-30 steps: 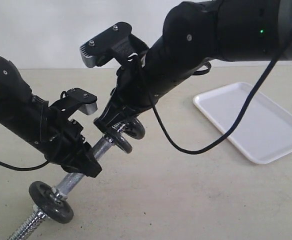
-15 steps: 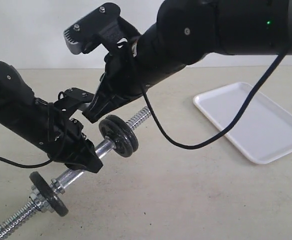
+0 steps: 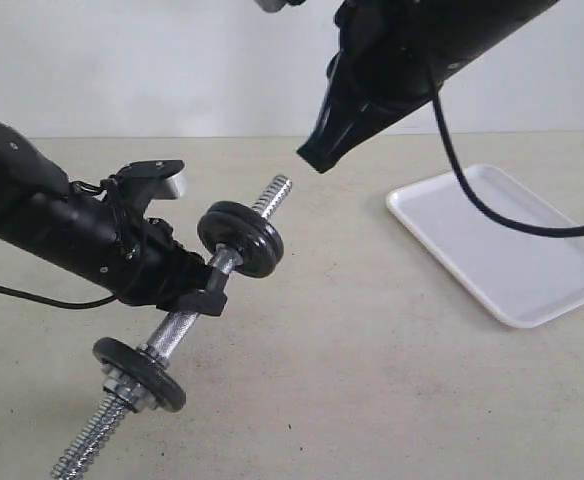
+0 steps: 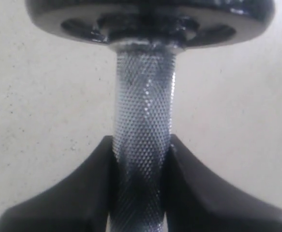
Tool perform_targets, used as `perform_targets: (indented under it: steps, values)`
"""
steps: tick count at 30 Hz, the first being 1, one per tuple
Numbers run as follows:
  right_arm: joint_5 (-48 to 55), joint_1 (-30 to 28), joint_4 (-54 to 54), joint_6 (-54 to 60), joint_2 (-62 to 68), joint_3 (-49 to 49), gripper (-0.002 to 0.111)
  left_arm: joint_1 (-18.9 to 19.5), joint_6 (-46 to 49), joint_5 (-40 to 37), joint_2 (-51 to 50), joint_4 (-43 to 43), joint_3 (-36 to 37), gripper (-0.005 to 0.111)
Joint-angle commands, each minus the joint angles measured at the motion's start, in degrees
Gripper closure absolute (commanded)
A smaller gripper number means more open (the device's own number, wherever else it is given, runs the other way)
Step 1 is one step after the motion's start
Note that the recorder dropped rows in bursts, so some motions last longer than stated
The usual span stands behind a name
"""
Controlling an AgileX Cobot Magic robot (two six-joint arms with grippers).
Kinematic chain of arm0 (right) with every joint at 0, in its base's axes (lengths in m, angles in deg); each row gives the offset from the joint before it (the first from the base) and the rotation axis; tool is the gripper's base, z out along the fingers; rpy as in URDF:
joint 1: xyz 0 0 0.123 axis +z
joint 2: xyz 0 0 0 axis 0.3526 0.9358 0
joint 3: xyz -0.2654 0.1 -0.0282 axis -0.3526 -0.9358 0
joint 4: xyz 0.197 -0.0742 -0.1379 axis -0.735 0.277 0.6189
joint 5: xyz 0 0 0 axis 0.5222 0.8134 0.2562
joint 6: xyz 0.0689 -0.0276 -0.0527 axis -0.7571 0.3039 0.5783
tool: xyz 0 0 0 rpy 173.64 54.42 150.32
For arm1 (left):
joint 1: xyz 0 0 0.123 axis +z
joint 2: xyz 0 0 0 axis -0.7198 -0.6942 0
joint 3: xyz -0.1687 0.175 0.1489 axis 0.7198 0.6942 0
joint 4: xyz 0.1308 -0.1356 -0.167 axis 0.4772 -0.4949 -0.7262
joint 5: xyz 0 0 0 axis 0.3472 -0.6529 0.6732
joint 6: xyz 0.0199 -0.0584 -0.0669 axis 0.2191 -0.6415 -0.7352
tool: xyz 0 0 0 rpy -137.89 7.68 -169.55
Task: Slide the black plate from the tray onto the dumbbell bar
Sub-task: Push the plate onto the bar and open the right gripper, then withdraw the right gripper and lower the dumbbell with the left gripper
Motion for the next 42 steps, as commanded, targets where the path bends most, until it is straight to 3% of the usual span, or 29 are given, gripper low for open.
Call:
perform_targets:
  steps: [1, 9, 16, 23, 28, 42]
  values:
    - [5.57, -0.3, 1.01, -2.36, -3.8, 0.22, 0.108, 0.01, 2.34, 2.13, 3.41, -16.91, -2.16, 0.102]
    - [10.04, -0.05, -3.68, -1.46, -7.92, 0.14, 0.108, 0.01, 9.04, 0.78, 3.41, -33.52, -2.64, 0.102]
    - [9.61, 4.0, -2.5, -0.38, -11.09, -4.81, 0.109, 0.01, 14.06, -0.43, 3.41, -44.58, -2.64, 0.102]
    - [5.41, 8.3, -2.94, -2.78, -15.71, -12.4, 0.109, -0.12, 15.49, 0.59, 2.43, -44.58, -4.4, 0.102]
    - [2.87, 10.84, -2.94, -4.43, -19.45, -16.4, 0.109, -2.4, 15.58, 0.4, -2.26, -44.58, -7.61, 0.102]
    - [2.54, 11.21, -3.04, -7.15, -29.16, -26.38, 0.109, -7.54, 8.61, 3.21, -15.55, -44.58, -26.15, 0.102]
